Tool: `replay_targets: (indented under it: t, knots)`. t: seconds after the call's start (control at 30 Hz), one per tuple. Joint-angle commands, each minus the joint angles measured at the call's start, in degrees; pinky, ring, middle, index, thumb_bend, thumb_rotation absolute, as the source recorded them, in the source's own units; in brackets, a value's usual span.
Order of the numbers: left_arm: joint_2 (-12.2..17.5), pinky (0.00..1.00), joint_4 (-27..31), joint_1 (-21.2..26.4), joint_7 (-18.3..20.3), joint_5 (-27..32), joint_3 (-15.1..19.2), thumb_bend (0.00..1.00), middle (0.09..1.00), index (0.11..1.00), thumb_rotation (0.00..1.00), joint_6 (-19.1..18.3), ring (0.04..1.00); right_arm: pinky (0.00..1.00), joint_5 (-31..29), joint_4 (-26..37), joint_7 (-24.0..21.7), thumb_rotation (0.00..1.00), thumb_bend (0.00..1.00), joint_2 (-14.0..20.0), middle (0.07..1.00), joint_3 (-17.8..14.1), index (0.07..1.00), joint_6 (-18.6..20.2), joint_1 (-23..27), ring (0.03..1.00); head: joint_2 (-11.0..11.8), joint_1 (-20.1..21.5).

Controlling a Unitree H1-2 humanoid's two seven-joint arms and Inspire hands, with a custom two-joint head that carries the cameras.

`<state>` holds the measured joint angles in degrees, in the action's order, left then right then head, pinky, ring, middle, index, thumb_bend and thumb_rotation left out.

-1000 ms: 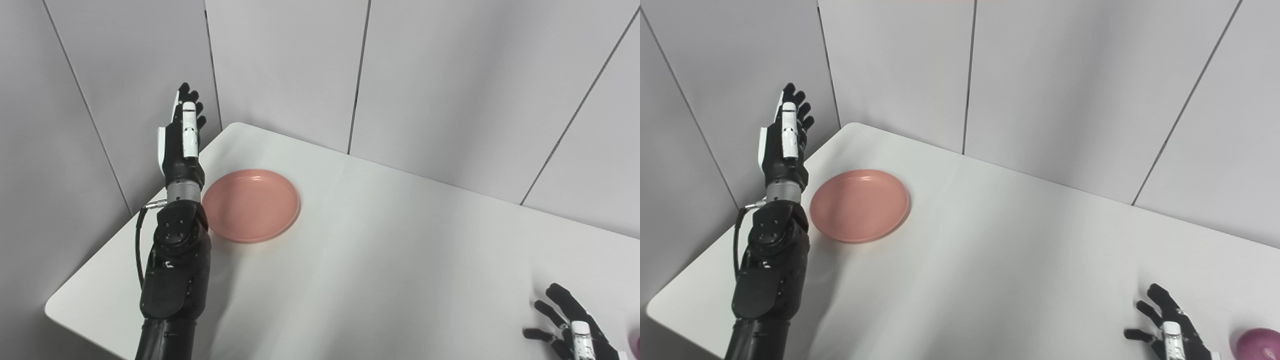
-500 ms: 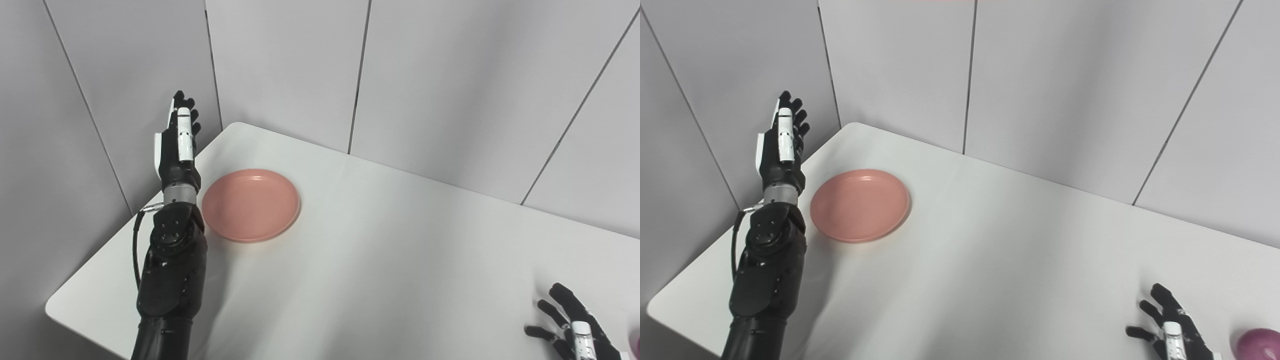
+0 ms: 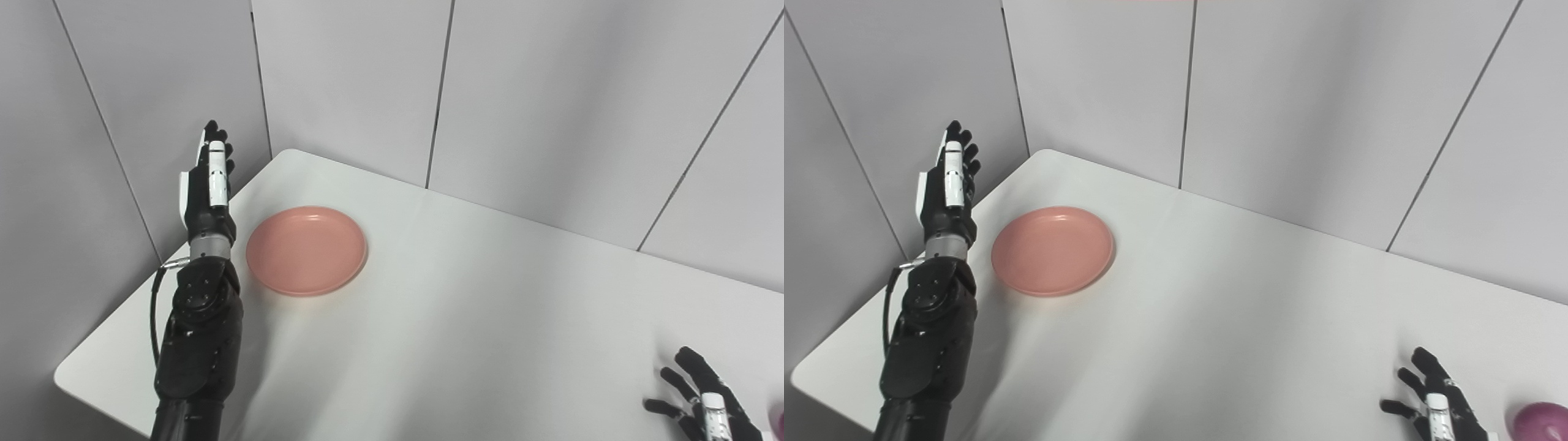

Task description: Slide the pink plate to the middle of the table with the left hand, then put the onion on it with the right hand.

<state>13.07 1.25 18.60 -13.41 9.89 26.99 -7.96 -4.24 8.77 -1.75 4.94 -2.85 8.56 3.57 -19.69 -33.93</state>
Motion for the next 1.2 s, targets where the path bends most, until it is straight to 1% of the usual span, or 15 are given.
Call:
replay_targets:
  t: [0.0, 0.13, 0.3, 0.4, 0.53, 0.6, 0.7, 0.73, 0.9, 0.97, 1.07, 1.17]
  knots:
    - [1.29, 0.96, 2.22, 0.85, -0.49, -0.28, 0.11, 0.39, 0.960, 0.931, 1.00, 0.17, 0.955, 0.55, -0.38, 2.11, -0.17, 0.81, 0.68, 0.16, 0.864, -0.31, 0.825, -0.22, 1.10, 0.812, -0.06, -0.06]
    - [1.55, 0.96, 1.34, 0.63, -0.44, 0.18, 0.52, 0.39, 0.962, 0.938, 1.00, 0.17, 0.955, 0.54, -0.25, 2.33, -0.08, 0.81, 0.70, 0.05, 0.863, -0.26, 0.825, -0.04, 1.03, 0.809, -0.08, 0.02]
    - [1.41, 0.96, 0.41, 0.73, -0.61, 0.43, 1.00, 0.39, 0.960, 0.935, 1.00, 0.32, 0.955, 0.54, -0.26, 2.46, -0.02, 0.80, 0.69, -0.02, 0.857, -0.29, 0.819, 0.13, 1.08, 0.808, -0.14, -0.04]
    - [1.50, 0.95, 0.08, 0.53, -0.39, 0.03, 0.75, 0.39, 0.960, 0.937, 1.00, 0.49, 0.955, 0.52, -0.44, 2.85, 0.02, 0.79, 0.69, -0.07, 0.856, -0.34, 0.815, 0.76, 1.10, 0.803, -0.20, -0.01]
    - [1.49, 0.94, -0.63, 0.41, -0.18, -0.30, 0.33, 0.39, 0.954, 0.926, 1.00, 1.21, 0.946, 0.51, -0.33, 2.25, -0.16, 0.80, 0.71, 0.19, 0.852, -0.35, 0.810, 0.01, 1.16, 0.802, -0.35, -0.10]
    - [1.29, 0.93, -0.67, 0.28, -0.24, -0.44, 0.11, 0.39, 0.953, 0.922, 1.00, 1.43, 0.944, 0.51, -0.39, 2.49, -0.14, 0.80, 0.72, 0.16, 0.852, -0.38, 0.811, 0.25, 1.08, 0.802, -0.40, -0.11]
    - [1.16, 0.93, -1.10, -0.12, -0.25, -0.87, -0.39, 0.38, 0.946, 0.910, 1.00, 2.12, 0.938, 0.51, -0.54, 2.79, -0.20, 0.78, 0.68, 0.12, 0.848, -0.38, 0.807, 0.14, 0.96, 0.798, -0.48, -0.20]
    - [1.22, 0.93, -1.31, -0.25, -0.22, -0.96, -0.55, 0.37, 0.945, 0.908, 1.00, 2.13, 0.938, 0.51, -0.59, 2.65, -0.34, 0.79, 0.68, 0.24, 0.850, -0.37, 0.809, -0.07, 0.96, 0.799, -0.55, -0.21]
    - [1.19, 0.94, -1.81, -0.36, -0.87, -1.29, -0.79, 0.36, 0.951, 0.917, 1.00, 1.31, 0.948, 0.53, -0.86, 2.34, -0.57, 0.78, 0.70, 0.37, 0.858, -0.45, 0.812, -0.48, 0.96, 0.807, -0.61, -0.20]
    - [1.03, 0.94, -1.93, -0.31, -0.91, -0.96, -0.69, 0.36, 0.949, 0.917, 1.00, 1.10, 0.947, 0.54, -0.70, 2.47, -0.32, 0.78, 0.71, 0.33, 0.854, -0.48, 0.810, -0.01, 1.00, 0.806, -0.70, -0.23]
    - [0.84, 0.94, -2.18, -0.28, -1.05, -1.08, -0.89, 0.35, 0.951, 0.923, 1.00, 1.03, 0.946, 0.53, -0.37, 2.63, -0.25, 0.79, 0.71, 0.42, 0.849, -0.36, 0.807, 0.02, 1.00, 0.798, -0.97, -0.22]
    - [0.63, 0.94, -2.45, -0.27, -1.18, -1.06, -1.02, 0.37, 0.954, 0.927, 1.00, 0.89, 0.950, 0.51, -0.40, 2.66, -0.31, 0.80, 0.74, 0.56, 0.847, -0.45, 0.804, -0.06, 0.95, 0.794, -1.16, -0.32]
